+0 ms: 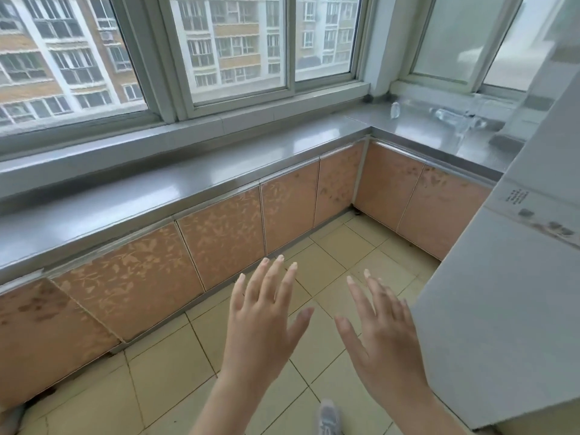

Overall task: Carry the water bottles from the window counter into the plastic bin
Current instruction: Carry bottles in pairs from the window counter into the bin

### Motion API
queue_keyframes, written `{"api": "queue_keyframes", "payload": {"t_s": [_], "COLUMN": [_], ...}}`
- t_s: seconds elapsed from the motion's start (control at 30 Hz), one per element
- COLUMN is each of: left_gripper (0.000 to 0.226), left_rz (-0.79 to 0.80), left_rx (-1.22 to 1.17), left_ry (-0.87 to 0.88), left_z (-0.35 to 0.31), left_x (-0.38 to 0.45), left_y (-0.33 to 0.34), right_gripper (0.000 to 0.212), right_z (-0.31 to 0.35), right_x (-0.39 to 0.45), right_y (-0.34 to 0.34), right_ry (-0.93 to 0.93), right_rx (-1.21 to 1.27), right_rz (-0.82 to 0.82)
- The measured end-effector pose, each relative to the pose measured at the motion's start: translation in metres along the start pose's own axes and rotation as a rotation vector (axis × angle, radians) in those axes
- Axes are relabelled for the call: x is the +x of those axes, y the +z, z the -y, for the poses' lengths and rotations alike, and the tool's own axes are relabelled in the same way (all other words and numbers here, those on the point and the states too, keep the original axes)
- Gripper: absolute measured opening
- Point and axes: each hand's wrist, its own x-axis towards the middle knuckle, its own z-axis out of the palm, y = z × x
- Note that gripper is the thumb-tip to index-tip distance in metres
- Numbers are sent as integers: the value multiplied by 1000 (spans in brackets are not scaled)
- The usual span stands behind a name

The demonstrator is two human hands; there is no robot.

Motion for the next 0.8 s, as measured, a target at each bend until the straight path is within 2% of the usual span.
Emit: {"api": "queue_keyframes", "payload": {"t_s": [0.43,0.8], "left_gripper": [61,60], "left_rz": [-6,43], "left_rx": [-15,-87], "left_ry": [42,133], "left_z": [8,40], "left_x": [241,435], "left_y": [125,234], "right_gripper": [62,61], "right_z": [-87,-136], "right_x": [252,434], "right_y": [43,93], "right_ry": [27,166], "right_rx": [-5,-2], "right_rz": [-50,-101]}}
